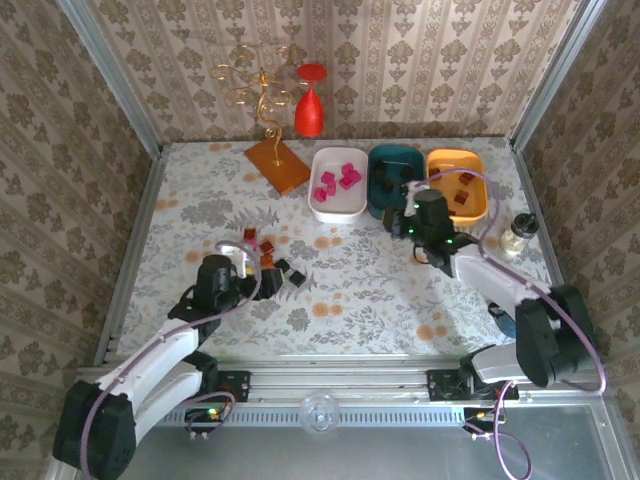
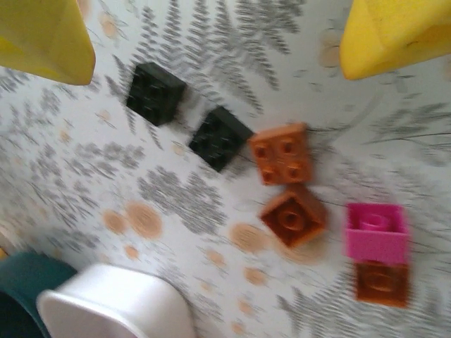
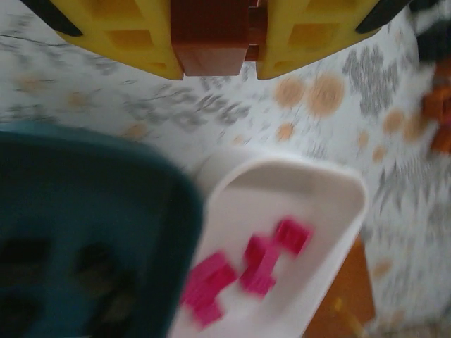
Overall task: Sort the legos into containers by color
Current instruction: Place the lego in the container.
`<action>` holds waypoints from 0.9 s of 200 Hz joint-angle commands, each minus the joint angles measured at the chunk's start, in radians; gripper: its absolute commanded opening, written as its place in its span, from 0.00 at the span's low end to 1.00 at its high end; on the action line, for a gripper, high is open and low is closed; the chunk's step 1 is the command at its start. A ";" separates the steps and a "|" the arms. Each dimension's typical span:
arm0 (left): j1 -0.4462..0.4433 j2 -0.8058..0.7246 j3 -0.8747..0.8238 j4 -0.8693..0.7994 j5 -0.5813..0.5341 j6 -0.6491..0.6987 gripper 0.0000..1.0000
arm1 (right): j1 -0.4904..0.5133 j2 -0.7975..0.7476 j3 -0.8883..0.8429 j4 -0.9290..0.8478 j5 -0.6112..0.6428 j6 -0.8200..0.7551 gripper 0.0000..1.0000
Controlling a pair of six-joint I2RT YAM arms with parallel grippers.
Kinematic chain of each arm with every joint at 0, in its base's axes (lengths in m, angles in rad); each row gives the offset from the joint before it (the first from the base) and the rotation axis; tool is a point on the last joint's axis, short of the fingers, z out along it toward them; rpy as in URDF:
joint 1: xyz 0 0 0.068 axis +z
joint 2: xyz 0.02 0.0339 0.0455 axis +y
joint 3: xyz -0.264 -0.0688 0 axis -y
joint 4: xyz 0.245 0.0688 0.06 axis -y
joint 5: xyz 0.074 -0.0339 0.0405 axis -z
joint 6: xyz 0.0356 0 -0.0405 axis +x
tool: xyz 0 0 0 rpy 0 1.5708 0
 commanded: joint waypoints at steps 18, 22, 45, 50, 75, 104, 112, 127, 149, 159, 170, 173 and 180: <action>-0.191 0.117 0.084 0.140 -0.045 0.017 0.90 | -0.205 0.013 0.049 -0.027 0.048 0.070 0.27; -0.206 0.135 0.092 0.149 -0.059 0.002 0.90 | -0.225 0.034 0.065 -0.032 0.046 0.077 0.27; -0.292 0.248 0.135 0.282 -0.109 -0.057 0.89 | -0.307 0.186 0.158 -0.029 0.030 0.111 0.27; -0.308 0.275 0.153 0.305 -0.118 -0.062 0.89 | -0.321 0.218 0.181 -0.028 0.035 0.119 0.27; -0.390 0.410 0.265 0.399 -0.150 -0.054 0.89 | -0.371 0.376 0.314 -0.050 0.056 0.146 0.28; -0.436 0.571 0.424 0.462 -0.129 -0.032 0.88 | -0.393 0.560 0.515 -0.134 0.057 0.143 0.29; -0.445 0.610 0.475 0.452 -0.112 -0.027 0.88 | -0.397 0.610 0.573 -0.164 0.057 0.142 0.29; -0.457 0.668 0.562 0.422 -0.083 -0.019 0.88 | -0.402 0.683 0.667 -0.222 0.051 0.145 0.32; -0.461 0.698 0.627 0.370 -0.059 -0.005 0.88 | -0.400 0.685 0.711 -0.256 0.034 0.139 0.50; -0.460 0.688 0.627 0.349 -0.068 0.016 0.88 | -0.393 0.640 0.675 -0.234 0.036 0.129 0.59; -0.450 0.668 0.617 0.319 -0.087 0.050 0.89 | -0.379 0.567 0.618 -0.206 0.040 0.112 0.66; -0.445 0.661 0.614 0.312 -0.093 0.056 0.89 | -0.374 0.545 0.601 -0.197 0.041 0.106 0.68; -0.430 0.639 0.602 0.290 -0.103 0.064 0.90 | -0.359 0.492 0.560 -0.174 0.043 0.089 0.71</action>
